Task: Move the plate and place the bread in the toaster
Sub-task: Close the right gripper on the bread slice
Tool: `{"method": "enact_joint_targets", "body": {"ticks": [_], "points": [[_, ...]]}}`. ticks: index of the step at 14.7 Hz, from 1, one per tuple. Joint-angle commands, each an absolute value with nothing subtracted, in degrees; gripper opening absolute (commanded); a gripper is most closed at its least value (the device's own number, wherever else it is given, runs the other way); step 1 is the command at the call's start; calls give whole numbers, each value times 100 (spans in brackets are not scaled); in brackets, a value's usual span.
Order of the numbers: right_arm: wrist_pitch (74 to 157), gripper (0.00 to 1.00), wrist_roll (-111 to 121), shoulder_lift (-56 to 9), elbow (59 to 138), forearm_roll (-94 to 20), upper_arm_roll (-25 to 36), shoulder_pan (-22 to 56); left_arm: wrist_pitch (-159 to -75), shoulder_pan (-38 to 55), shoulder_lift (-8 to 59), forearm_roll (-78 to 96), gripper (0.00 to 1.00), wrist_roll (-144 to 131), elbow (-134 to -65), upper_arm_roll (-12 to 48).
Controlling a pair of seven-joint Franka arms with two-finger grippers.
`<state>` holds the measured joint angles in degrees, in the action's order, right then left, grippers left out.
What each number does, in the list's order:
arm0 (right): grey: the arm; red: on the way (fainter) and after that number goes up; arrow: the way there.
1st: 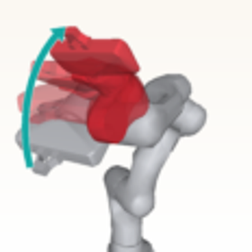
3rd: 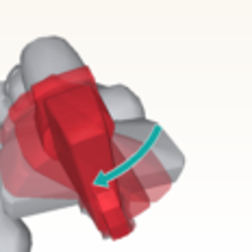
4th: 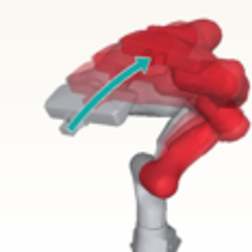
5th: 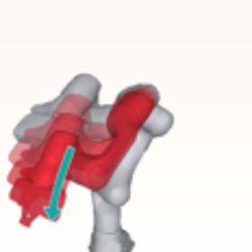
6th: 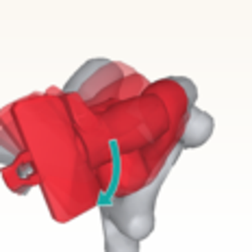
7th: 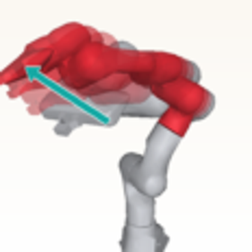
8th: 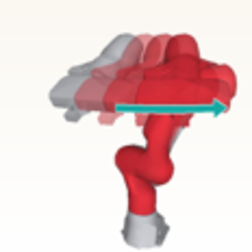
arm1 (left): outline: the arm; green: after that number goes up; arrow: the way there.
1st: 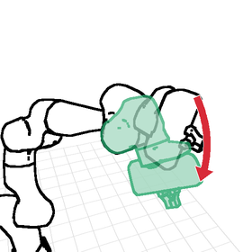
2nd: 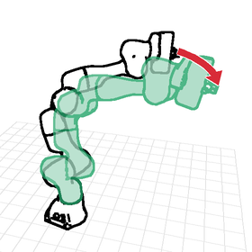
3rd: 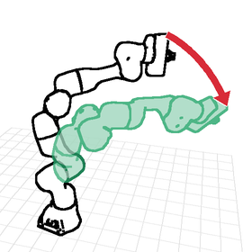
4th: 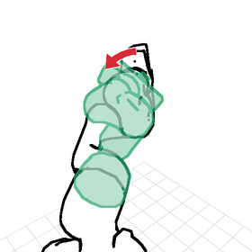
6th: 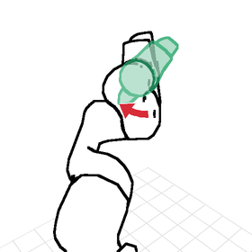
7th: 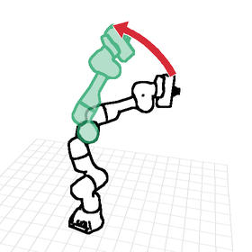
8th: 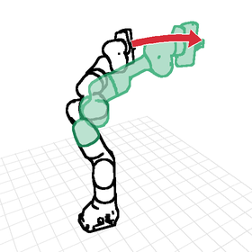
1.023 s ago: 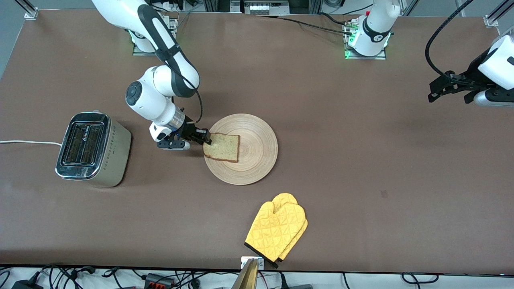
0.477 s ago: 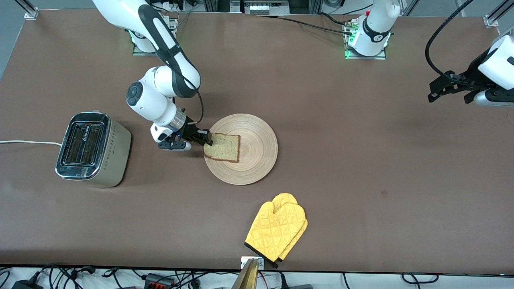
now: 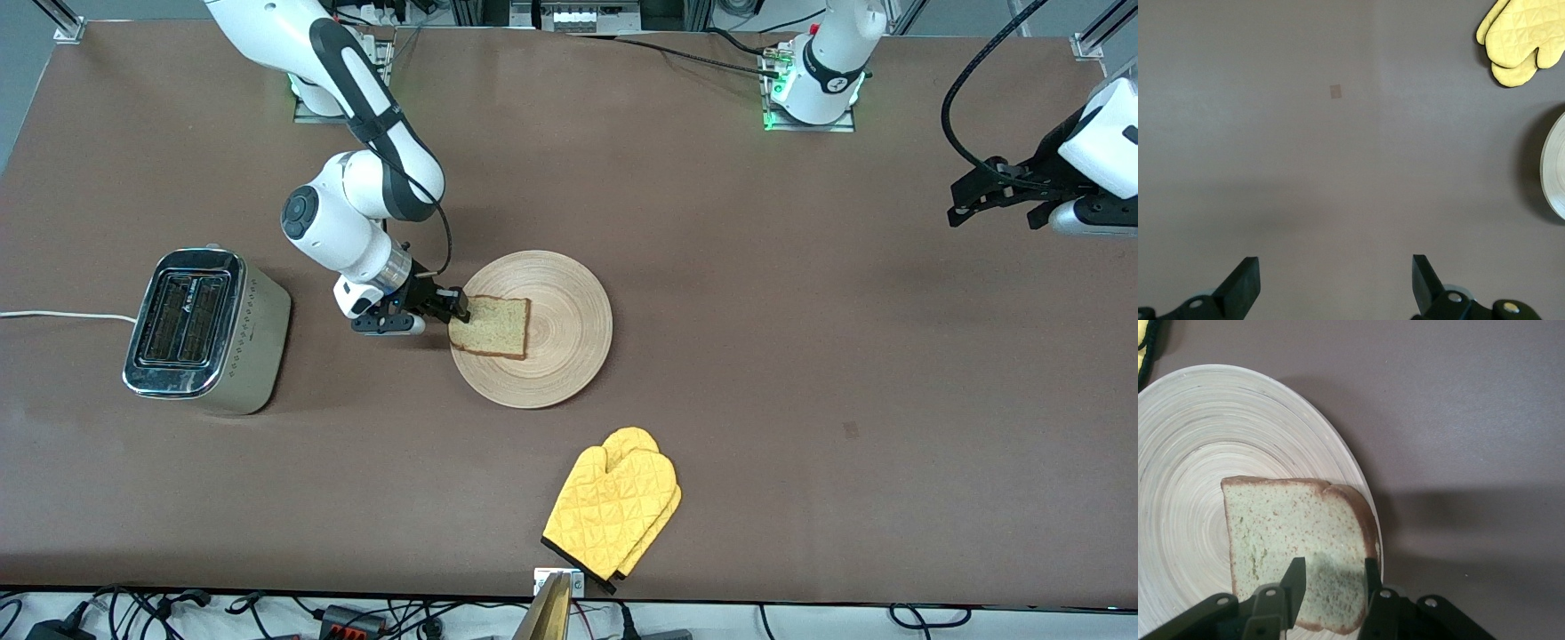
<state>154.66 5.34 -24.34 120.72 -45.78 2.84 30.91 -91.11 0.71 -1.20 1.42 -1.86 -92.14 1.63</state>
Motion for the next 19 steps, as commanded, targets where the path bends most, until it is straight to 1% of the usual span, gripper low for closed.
{"method": "enact_joint_targets", "body": {"ticks": [1,9,10,14,15,18,19], "points": [[15513,43,756,-2496,12041,-4729,281,3085,-9026,53,-70,167,100,-158,-9070,185],[15504,44,1071,-2514,12050,-4711,325,3050,-9026,53,-70,167,100,-167,-9070,185],[15504,47,1081,-2514,12050,-4711,325,3015,-9026,61,-70,167,100,-167,-9070,185],[15495,47,1099,-2505,12041,-4702,325,3015,-9026,61,-70,167,100,-167,-9070,185],[15495,49,1125,-2514,12041,-4702,325,3015,-9026,62,-70,167,100,-167,-9070,185],[15495,48,1125,-2522,12041,-4702,325,3015,-9026,53,-70,167,100,-167,-9070,185],[15495,42,1134,-2531,12041,-4702,325,3015,-9026,53,-70,167,100,-167,-9070,185]]}}
